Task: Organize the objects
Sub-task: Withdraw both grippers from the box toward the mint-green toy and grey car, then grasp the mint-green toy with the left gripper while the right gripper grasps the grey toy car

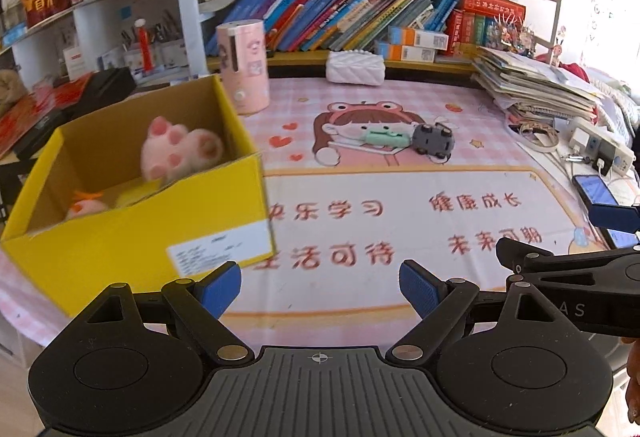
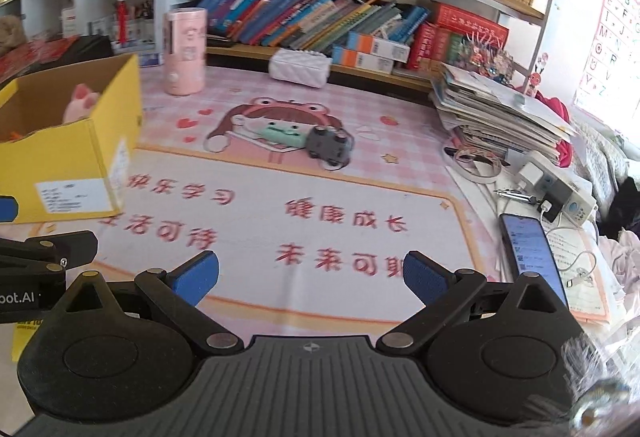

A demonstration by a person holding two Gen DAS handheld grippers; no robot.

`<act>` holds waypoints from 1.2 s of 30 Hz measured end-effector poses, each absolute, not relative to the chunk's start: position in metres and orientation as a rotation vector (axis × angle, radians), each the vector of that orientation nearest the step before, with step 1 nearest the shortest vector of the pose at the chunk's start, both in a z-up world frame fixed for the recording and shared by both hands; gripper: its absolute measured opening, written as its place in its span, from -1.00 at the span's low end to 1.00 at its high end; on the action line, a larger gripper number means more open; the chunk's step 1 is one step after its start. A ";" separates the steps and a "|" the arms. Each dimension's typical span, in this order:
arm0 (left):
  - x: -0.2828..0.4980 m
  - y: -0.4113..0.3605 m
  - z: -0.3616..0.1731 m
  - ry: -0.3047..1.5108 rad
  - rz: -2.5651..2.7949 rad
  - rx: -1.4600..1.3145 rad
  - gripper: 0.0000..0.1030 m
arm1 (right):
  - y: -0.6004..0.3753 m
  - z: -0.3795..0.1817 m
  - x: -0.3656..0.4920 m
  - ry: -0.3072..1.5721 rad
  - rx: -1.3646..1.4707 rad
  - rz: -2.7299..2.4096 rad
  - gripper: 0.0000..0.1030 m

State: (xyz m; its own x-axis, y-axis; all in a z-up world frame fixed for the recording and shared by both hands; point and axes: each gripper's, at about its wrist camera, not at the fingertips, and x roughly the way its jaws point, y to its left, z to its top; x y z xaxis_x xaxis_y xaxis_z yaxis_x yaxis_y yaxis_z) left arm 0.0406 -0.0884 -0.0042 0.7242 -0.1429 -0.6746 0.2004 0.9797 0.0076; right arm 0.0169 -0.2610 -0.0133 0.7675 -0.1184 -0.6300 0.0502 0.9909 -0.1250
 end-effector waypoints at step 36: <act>0.175 -0.180 -0.022 0.805 0.016 0.059 0.72 | -0.362 -0.052 0.238 0.743 -0.086 0.184 0.58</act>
